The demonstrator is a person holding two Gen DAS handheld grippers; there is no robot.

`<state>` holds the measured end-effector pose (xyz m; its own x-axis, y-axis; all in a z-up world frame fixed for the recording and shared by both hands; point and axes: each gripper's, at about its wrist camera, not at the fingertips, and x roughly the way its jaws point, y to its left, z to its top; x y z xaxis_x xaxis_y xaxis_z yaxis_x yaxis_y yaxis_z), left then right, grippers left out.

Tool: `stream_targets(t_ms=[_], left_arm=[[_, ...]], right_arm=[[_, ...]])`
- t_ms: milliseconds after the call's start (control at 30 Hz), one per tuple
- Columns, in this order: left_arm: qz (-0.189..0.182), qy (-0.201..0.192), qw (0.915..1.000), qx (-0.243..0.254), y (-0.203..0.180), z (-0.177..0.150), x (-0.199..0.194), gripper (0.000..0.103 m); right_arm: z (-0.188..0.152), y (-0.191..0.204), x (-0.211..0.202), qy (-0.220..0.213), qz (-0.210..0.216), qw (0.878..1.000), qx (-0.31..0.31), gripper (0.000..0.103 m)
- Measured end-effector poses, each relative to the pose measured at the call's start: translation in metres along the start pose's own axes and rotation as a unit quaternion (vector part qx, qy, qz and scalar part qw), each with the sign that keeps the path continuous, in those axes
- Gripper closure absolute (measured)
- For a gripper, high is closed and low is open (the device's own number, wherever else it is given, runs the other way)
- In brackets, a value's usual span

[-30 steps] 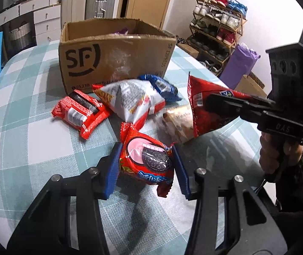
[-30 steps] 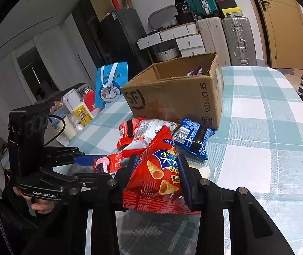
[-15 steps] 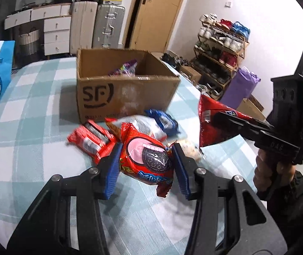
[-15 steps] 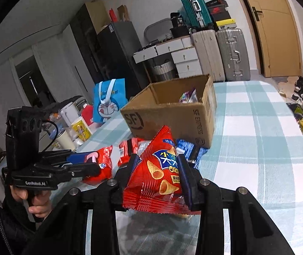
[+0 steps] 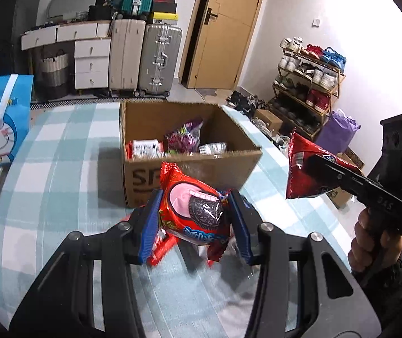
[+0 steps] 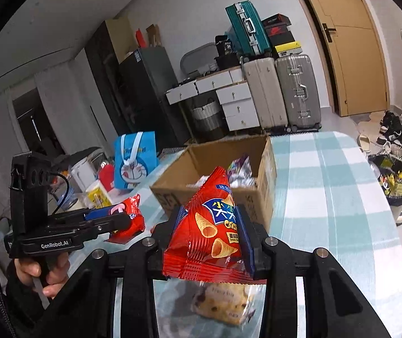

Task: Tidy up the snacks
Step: 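Carry the Oreo pack with the left gripper while the right gripper carries the crisp bag over the box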

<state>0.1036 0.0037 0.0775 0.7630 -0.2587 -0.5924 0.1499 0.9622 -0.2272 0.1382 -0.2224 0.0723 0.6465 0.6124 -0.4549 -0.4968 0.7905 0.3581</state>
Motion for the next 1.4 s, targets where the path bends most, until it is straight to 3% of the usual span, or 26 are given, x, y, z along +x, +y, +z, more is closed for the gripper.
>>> stream_targets(t_ms=[433,767,1400], left_arm=[[0.025,-0.025,0.9993,0.008,0.007,0.047,0.028,0.059],[0.038,-0.022,0.999,-0.001,0.024,0.074,0.064,0.059],[0.058,0.0,0.9983,0.008,0.041,0.09,0.133,0.059]], right_arm=[[0.038,0.002,0.027,-0.015,-0.011,1.0,-0.008,0.066],[0.063,0.001,0.061,-0.014,-0.013,1.0,-0.012,0.066],[0.085,-0.014,0.125,-0.004,-0.015,1.0,0.003,0.066]])
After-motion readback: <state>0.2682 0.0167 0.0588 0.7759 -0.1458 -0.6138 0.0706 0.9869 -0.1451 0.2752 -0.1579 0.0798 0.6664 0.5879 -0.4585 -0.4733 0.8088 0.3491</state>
